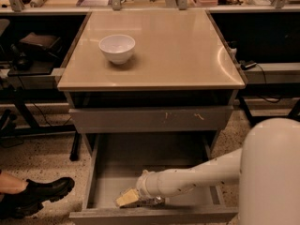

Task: Pick blue plastic bottle from middle drawer and place on counter

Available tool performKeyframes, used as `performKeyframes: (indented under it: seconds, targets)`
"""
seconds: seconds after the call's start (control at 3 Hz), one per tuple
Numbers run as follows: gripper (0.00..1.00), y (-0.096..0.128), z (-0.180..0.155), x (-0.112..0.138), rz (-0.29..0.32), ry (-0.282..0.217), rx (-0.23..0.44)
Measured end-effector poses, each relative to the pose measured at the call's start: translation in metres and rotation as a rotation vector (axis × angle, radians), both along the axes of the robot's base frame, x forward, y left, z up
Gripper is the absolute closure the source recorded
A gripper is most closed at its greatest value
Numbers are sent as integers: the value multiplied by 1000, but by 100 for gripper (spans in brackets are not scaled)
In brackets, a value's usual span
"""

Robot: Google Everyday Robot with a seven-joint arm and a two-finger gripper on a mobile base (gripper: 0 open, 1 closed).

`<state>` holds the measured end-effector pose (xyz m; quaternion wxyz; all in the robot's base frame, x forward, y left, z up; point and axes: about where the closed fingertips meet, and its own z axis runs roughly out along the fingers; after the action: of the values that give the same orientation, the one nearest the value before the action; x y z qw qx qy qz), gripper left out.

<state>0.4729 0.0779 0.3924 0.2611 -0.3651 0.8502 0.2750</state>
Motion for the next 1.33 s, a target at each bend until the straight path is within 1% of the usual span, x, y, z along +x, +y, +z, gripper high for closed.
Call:
performKeyframes:
  seconds: [0.33, 0.67, 1.0, 1.33]
  targets:
    - [0, -12, 2, 22, -44, 16, 22]
    - [0, -12, 2, 22, -44, 15, 21]
    - [0, -19, 1, 17, -62, -16, -11]
    - [0, -57, 5, 12, -84, -91, -155]
